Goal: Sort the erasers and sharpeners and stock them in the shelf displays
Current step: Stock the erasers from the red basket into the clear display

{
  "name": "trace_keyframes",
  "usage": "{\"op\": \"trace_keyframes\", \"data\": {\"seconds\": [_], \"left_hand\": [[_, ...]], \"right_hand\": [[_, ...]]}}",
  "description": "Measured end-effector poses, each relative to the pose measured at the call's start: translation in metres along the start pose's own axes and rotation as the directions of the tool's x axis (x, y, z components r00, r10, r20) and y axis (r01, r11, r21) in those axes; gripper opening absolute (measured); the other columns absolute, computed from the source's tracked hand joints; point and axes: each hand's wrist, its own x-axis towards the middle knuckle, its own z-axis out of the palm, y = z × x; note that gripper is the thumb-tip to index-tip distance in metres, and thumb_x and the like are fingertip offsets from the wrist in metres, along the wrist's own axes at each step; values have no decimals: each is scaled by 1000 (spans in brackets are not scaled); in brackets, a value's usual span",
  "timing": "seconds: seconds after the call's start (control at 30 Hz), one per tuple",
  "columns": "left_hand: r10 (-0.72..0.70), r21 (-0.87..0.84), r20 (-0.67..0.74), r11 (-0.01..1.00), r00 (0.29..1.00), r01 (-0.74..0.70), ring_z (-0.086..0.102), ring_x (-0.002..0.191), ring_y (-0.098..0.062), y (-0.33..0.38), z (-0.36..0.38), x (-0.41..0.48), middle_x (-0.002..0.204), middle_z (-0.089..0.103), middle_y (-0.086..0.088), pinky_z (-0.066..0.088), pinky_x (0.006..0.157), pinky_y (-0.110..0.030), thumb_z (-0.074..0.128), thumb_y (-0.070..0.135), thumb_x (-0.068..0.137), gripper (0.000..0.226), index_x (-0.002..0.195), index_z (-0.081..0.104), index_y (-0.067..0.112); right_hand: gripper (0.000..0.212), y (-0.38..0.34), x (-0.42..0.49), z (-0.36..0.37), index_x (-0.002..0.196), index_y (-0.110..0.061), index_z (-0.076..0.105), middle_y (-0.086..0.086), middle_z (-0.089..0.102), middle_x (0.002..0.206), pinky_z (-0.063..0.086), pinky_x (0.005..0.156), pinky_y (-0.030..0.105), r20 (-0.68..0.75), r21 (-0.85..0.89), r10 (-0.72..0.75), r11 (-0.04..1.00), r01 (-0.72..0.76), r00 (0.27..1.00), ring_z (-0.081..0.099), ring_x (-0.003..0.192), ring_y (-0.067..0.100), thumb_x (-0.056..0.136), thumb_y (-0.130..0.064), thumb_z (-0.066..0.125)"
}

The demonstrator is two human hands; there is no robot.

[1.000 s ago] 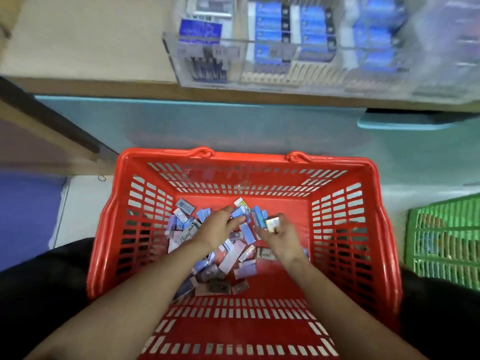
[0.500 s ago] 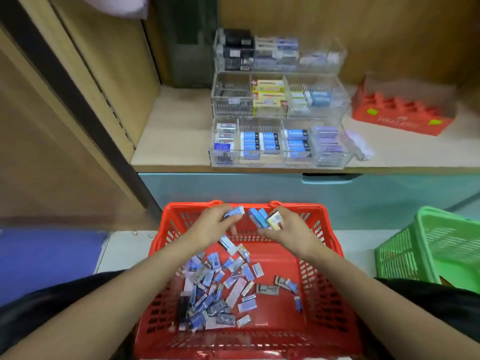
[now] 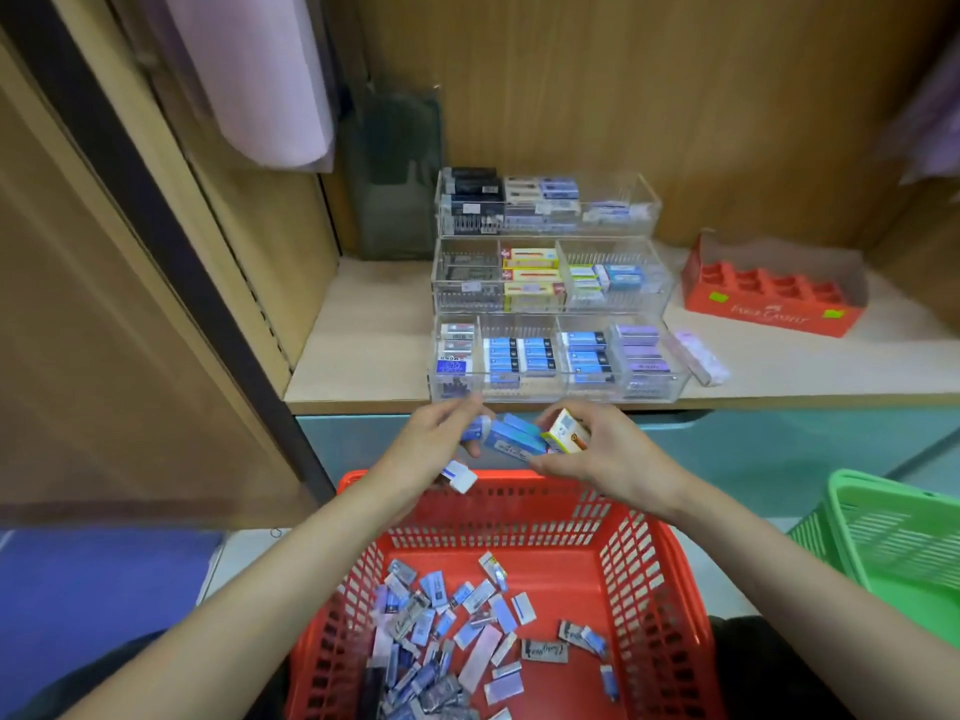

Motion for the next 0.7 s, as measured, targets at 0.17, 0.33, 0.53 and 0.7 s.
{"op": "trace_keyframes", "data": {"seconds": [0.17, 0.33, 0.53, 0.7], "left_hand": [[112, 135, 15, 984, 994, -113, 46, 47, 4, 26, -5, 0, 48, 54, 16, 34, 53, -9, 58, 49, 79, 29, 68, 63, 23], [-35, -58, 14, 998, 999, 36, 40, 35, 3, 34, -12, 3, 46, 50, 15, 28, 40, -10, 69, 25, 81, 19, 86, 69, 7], [-129, -122, 15, 984, 992, 130, 30, 30, -4, 35, -18, 2, 36, 40, 7, 23, 35, -12, 73, 20, 78, 20, 86, 71, 2], [-19, -61, -203, 998, 979, 7, 45, 42, 3, 29, -17, 6, 47, 58, 12, 34, 45, -10, 75, 16, 78, 10, 75, 72, 7]], "right_hand": [[26, -4, 15, -1, 86, -30, 61, 4, 60, 94, 41, 69, 19, -36, -66, -90, 994, 87, 995, 55, 74, 9, 73, -15, 78], [36, -10, 19, -2, 94, -32, 62, 6, 53, 96, 40, 70, 12, -92, 15, -172, 985, 174, 981, 56, 80, 8, 73, -6, 76], [35, -15, 14, 1, 102, -28, 62, -3, 54, 98, 39, 79, 9, -97, 4, -201, 979, 202, 975, 54, 90, 1, 74, -14, 78], [30, -15, 16, -6, 89, -14, 55, -4, 56, 59, 39, 44, 20, -262, 15, 51, 999, -49, 964, 47, 41, 7, 77, -32, 75]]}}
